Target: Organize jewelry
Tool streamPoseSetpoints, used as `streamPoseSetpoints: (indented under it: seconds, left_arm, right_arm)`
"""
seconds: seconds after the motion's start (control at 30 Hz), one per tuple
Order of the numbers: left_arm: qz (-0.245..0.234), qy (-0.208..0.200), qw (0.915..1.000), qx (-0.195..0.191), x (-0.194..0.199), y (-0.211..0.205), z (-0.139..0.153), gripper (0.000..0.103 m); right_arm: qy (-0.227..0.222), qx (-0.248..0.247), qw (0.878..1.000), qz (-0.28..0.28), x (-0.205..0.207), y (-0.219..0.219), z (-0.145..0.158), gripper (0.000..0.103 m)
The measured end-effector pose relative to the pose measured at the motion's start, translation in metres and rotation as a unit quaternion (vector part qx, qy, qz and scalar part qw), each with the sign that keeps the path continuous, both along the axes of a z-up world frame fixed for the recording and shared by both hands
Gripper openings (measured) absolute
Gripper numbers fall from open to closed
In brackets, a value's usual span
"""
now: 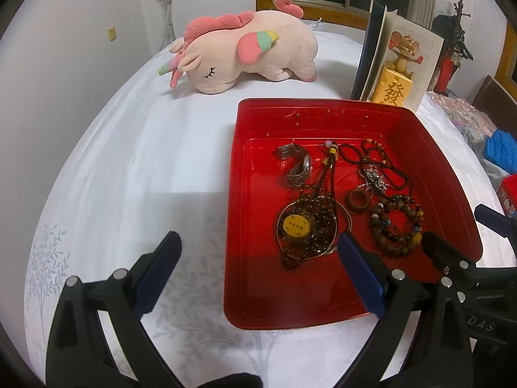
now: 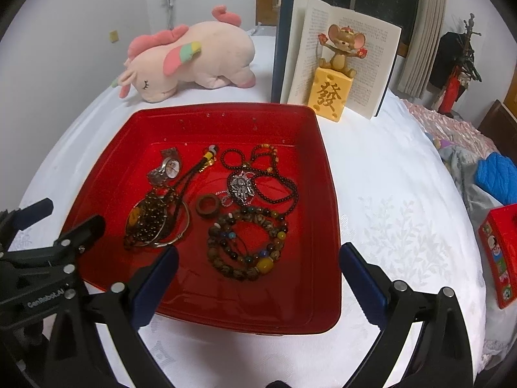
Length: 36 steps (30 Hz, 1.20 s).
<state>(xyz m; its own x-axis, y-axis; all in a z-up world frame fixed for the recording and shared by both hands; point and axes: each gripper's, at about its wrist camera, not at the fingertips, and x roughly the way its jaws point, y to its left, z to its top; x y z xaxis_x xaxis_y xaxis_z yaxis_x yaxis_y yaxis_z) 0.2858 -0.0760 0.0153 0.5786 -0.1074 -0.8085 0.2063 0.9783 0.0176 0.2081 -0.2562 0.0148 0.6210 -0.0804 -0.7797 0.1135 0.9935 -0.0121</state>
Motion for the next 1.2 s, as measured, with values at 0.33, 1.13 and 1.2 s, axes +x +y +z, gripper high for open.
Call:
streamPoseSetpoints:
  seconds: [0.33, 1.13, 1.2]
  left_arm:
    - [0.0, 0.0, 1.0, 0.004, -0.001, 0.0, -0.002, 0.096]
    - [0.02, 0.0, 0.9998, -0.001, 0.002, 0.013, -0.003, 0.096]
    - [0.02, -0.001, 0.9998, -0.001, 0.001, 0.014, -0.003, 0.096]
  right_arm:
    - [-0.004, 0.004, 1.0, -0.003, -0.001, -0.005, 0.003, 0.099]
    - [-0.015, 0.011, 1.0, -0.022, -0.01, -0.018, 0.007, 0.099]
    - [-0.014, 0.012, 1.0, -0.023, -0.009, -0.019, 0.006, 0.099]
